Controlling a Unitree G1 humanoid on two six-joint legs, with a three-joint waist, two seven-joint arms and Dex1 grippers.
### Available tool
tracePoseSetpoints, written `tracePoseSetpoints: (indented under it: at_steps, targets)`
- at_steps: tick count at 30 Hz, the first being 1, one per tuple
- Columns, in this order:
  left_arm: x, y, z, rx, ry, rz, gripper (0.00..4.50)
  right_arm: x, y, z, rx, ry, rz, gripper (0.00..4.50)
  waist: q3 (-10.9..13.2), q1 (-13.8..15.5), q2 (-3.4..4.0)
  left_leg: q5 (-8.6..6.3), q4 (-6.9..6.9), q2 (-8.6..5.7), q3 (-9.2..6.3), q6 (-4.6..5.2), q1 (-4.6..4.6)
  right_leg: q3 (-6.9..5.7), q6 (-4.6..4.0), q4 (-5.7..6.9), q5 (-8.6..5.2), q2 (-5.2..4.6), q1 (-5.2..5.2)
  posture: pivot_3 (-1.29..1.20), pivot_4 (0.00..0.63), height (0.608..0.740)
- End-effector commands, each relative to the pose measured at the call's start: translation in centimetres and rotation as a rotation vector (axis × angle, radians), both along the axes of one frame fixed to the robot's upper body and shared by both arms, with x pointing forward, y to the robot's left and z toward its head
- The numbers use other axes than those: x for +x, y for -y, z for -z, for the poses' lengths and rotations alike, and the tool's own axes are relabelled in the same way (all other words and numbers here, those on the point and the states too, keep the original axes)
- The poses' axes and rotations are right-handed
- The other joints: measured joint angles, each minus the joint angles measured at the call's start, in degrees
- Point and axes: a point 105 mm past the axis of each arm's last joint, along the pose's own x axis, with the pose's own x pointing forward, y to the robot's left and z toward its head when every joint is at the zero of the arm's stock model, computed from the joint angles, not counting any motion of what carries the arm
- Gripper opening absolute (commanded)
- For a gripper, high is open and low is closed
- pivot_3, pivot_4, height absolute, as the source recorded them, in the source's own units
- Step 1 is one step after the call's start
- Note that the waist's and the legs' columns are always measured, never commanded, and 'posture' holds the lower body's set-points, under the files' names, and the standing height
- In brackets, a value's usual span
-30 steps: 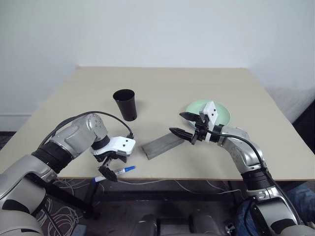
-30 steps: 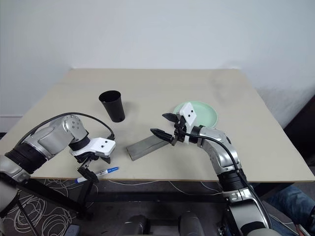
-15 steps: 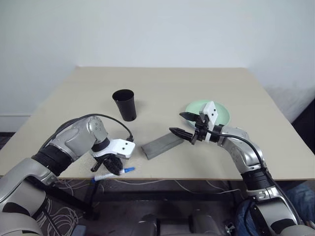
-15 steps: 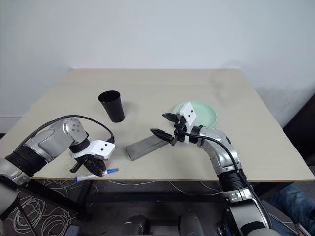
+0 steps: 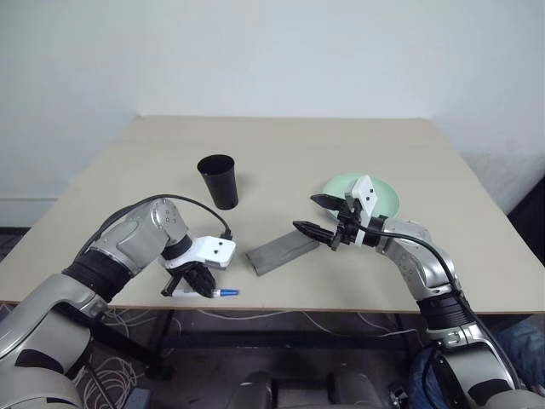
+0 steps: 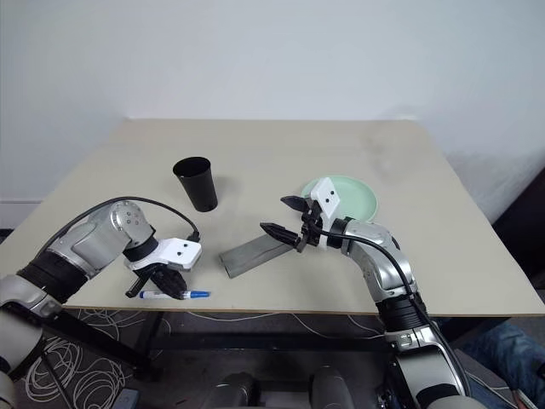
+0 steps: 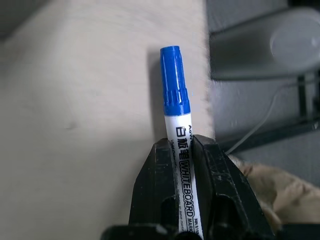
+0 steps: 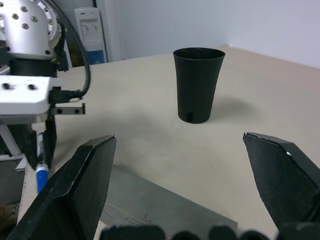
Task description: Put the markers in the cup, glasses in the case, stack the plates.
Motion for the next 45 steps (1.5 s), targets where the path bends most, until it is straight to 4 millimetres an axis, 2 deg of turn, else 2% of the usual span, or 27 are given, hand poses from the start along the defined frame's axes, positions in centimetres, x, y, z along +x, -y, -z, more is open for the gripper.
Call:
tracePoseSetpoints:
  at_steps: [1, 6, 9, 15, 22, 29, 35, 45]
  targets:
    - [2.2, 0.4, -2.6, -0.067, 0.1, -0.052, 0.07, 0.1, -0.1, -1.7, 0.013, 0.066, -0.005, 4.41, 0.0, 0.3, 0.01, 0.0, 0.0, 0.0, 0.0, 0.0, 0.0, 0.0, 0.0, 0.01, 0.0, 0.0, -0.01, 0.0, 0.0, 0.74]
    - [4.7, 1.4, -6.1, -0.247, 0.199, -0.164, 0.07, 0.1, 0.0, -1.6, 0.012, 0.068, -0.007, 4.41, 0.0, 0.7, -0.02, 0.01, 0.03, 0.0, -0.01, 0.0, -0.04, -0.01, 0.01, 0.0, 0.0, 0.0, -0.02, 0.0, 0.0, 0.74]
    - [7.8, 2.5, -10.0, -0.448, 0.369, -0.288, 0.07, 0.0, -0.2, -1.6, 0.013, 0.069, -0.012, 4.41, 0.0, 0.7, -0.02, 0.0, 0.02, -0.01, 0.01, 0.0, -0.04, 0.0, 0.01, -0.04, 0.01, -0.01, -0.02, 0.0, 0.0, 0.74]
    - [11.7, 3.0, -16.1, -0.749, 0.641, -0.469, 0.07, -0.3, -0.7, -1.7, 0.021, 0.062, -0.047, 4.41, 0.0, 0.5, -0.02, 0.01, 0.0, 0.0, 0.04, 0.0, -0.03, 0.02, 0.03, -0.06, 0.01, -0.01, -0.05, 0.0, 0.0, 0.74]
    - [15.2, 1.0, -19.2, -0.889, 0.926, -0.713, 0.07, -1.7, -1.1, -2.2, 0.028, 0.028, -0.167, 4.41, 0.0, 0.6, -0.04, 0.01, 0.04, -0.02, 0.03, 0.0, -0.01, -0.01, 0.05, -0.08, 0.02, -0.02, 0.04, 0.0, 0.0, 0.74]
    - [16.9, -0.9, -20.3, -0.983, 1.092, -0.927, 0.07, -1.7, -1.0, -2.2, 0.013, 0.031, -0.167, 4.41, 0.0, 0.7, -0.07, 0.01, 0.05, -0.04, 0.04, -0.01, -0.02, -0.02, 0.05, -0.09, 0.03, -0.03, 0.05, 0.0, 0.0, 0.74]
    - [17.5, -1.0, -20.2, -1.048, 1.142, -1.044, 0.07, -1.7, -1.1, -2.2, 0.013, 0.037, -0.156, 4.41, 0.0, 0.7, -0.1, 0.01, 0.06, -0.08, 0.03, -0.01, -0.02, -0.04, 0.06, -0.12, 0.03, -0.07, 0.1, 0.0, 0.0, 0.74]
    - [18.0, 0.7, -15.9, -0.986, 1.089, -1.067, 0.07, -1.9, -1.1, -1.9, 0.015, 0.04, -0.135, 4.41, 0.0, 0.6, -0.11, 0.01, 0.07, -0.08, 0.04, -0.01, -0.01, -0.04, 0.07, -0.13, 0.04, -0.07, 0.11, 0.0, 0.0, 0.74]
